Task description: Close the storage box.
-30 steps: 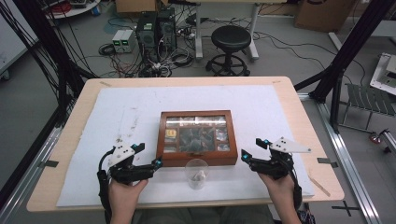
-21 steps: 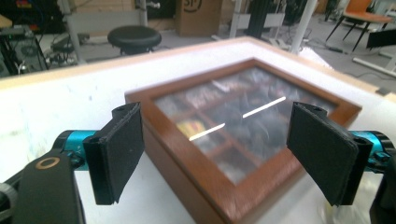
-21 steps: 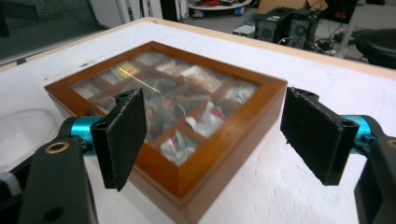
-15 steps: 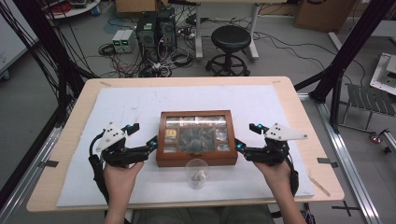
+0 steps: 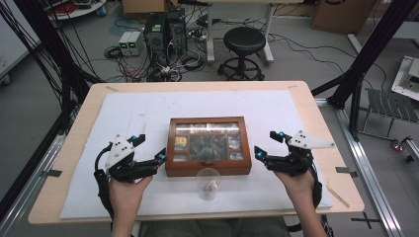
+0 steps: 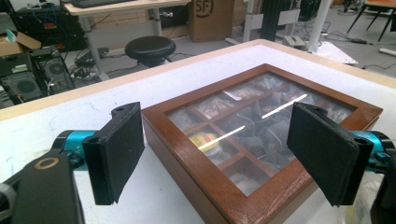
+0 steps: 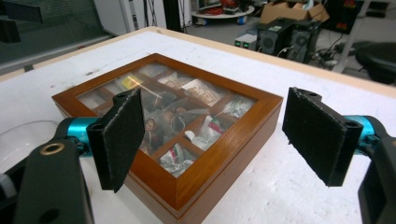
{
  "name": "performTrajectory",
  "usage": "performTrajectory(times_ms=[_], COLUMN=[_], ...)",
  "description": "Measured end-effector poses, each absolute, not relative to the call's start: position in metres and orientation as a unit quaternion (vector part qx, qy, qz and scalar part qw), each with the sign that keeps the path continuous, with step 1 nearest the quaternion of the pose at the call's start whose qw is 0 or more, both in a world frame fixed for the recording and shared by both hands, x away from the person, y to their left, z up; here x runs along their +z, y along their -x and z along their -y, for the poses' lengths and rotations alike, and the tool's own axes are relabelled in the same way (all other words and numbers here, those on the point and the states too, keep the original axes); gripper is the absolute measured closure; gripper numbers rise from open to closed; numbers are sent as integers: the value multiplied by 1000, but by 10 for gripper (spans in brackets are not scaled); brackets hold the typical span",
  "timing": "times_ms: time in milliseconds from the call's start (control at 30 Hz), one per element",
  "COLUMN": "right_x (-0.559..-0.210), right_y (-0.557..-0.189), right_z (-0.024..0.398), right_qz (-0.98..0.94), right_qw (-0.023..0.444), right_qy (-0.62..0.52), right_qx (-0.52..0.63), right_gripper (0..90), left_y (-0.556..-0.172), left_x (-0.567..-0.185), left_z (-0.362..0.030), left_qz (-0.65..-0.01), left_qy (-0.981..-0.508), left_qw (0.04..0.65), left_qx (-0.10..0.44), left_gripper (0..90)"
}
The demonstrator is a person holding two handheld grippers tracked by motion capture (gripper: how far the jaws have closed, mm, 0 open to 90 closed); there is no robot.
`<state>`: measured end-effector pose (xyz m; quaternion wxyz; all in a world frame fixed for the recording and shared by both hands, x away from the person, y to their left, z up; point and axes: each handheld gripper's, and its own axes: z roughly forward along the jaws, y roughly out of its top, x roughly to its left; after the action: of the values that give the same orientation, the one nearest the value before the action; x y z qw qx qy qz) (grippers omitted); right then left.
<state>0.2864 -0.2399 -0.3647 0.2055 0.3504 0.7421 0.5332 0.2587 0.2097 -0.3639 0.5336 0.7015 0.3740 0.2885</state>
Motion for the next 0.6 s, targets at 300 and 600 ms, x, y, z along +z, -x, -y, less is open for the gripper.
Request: performTrajectory(times_ms=[300,600], right_x=[-364,-363], right_y=[-286,-286], right_z=[240,243], right_qz=[-741,-737], right_qw=[206,213], right_qy=[-352,-354], right_qx=[534,535], right_gripper=[217,217], left_y=[-257,-258], left_x=[-364,-367], left_z=[-214,-214], left_qz=[-382,-386], left_qy=[-697,-701], left_qw=[535,526], left_qx=[287,287], left_gripper=[188,188])
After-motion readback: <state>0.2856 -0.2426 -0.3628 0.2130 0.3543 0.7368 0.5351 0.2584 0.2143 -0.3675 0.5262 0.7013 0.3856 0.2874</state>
